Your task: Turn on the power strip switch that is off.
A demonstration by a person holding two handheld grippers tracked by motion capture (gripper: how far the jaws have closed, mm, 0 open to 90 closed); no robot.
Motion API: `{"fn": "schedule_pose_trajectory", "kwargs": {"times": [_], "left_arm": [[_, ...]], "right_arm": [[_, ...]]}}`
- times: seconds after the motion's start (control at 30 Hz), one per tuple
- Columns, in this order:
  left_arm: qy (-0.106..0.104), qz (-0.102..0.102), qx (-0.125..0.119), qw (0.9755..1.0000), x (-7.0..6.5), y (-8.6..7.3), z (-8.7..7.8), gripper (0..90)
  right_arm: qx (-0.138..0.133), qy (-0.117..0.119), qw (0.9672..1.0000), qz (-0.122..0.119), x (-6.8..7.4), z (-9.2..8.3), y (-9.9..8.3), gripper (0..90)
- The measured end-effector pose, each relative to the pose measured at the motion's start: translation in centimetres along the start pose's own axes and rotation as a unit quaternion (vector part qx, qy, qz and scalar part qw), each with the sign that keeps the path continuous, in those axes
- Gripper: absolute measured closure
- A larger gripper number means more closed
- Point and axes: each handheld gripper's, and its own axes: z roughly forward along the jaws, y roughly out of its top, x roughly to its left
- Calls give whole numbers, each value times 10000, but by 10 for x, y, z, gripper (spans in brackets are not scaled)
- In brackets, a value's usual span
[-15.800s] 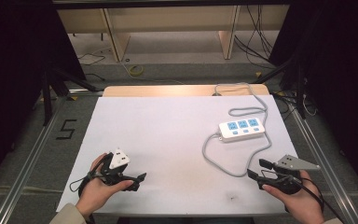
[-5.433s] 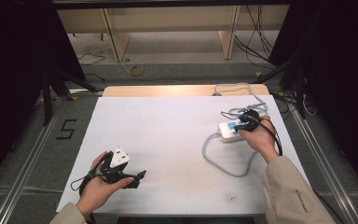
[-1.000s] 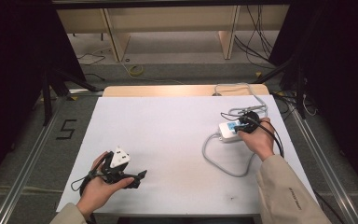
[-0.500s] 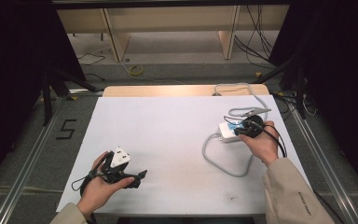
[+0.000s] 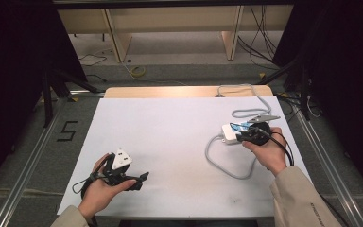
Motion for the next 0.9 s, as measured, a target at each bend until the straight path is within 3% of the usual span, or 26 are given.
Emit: {"fn": "schedule_pose_trajectory", "kwargs": {"times": [0.57,0.9], "left_arm": [[9,-40,4,10000,1,0,0,111],[27,-86,-26,10000,1,-1,-1,111]], "right_arm": [[-314,362,9988,17,13,-18,-16,595],[-496,582,9970,-131,18,-26,-24,515]]}}
